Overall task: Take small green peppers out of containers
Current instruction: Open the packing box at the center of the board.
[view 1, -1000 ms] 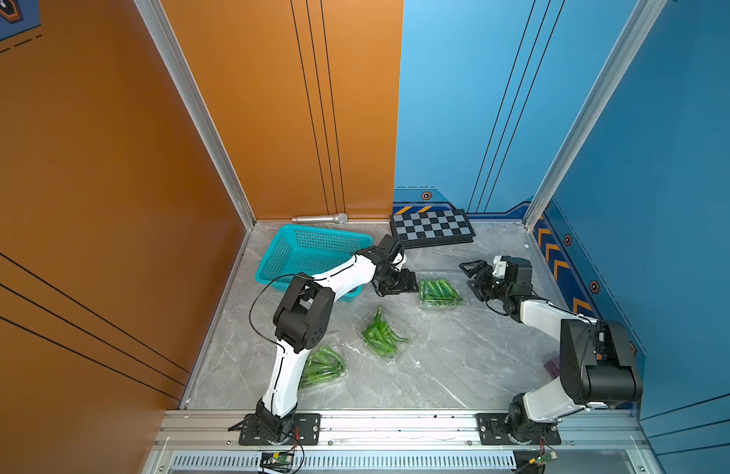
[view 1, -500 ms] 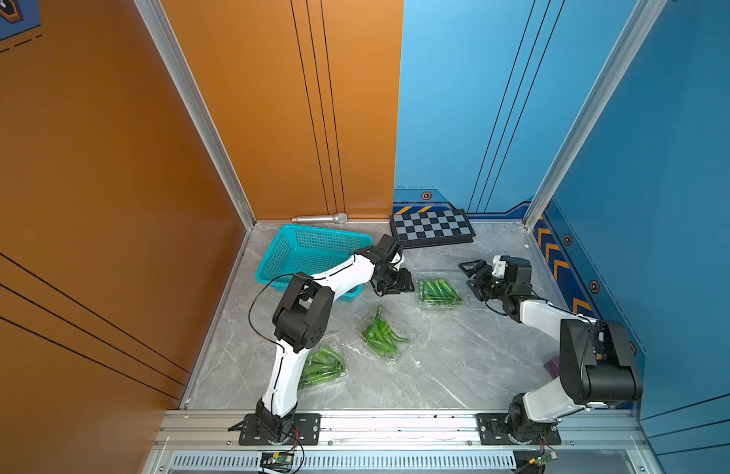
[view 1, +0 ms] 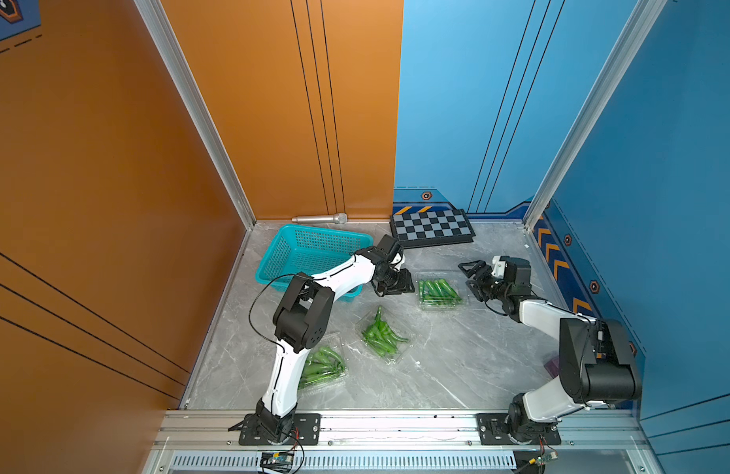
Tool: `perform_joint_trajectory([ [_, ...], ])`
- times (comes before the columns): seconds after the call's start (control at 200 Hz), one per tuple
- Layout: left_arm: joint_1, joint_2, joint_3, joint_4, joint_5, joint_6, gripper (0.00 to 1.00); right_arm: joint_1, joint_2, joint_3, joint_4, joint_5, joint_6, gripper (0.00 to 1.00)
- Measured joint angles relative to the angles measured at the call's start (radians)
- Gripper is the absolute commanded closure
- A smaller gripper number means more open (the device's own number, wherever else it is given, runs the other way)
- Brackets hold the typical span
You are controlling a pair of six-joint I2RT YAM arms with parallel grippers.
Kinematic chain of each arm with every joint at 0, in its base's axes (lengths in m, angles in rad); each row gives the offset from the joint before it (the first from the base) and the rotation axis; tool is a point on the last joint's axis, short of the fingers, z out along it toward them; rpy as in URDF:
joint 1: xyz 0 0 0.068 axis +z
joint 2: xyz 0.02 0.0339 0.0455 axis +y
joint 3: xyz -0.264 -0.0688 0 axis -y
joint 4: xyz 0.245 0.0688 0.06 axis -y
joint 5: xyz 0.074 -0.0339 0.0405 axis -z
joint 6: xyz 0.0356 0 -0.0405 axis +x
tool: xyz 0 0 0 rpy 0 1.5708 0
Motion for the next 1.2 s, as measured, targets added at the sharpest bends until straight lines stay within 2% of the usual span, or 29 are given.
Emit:
perform_joint_trajectory([
  [1.051,-0.005,0.062,0.070,-0.012,0.038,-0.011,0.46,0.030,0.045,-0.011,0.077,0.004,0.008,0.21],
  [1.196,-0.008,0.093,0.093,-0.012,0.052,-0.014,0.52,0.030,0.056,-0.012,0.095,0.004,0.015,0.22],
])
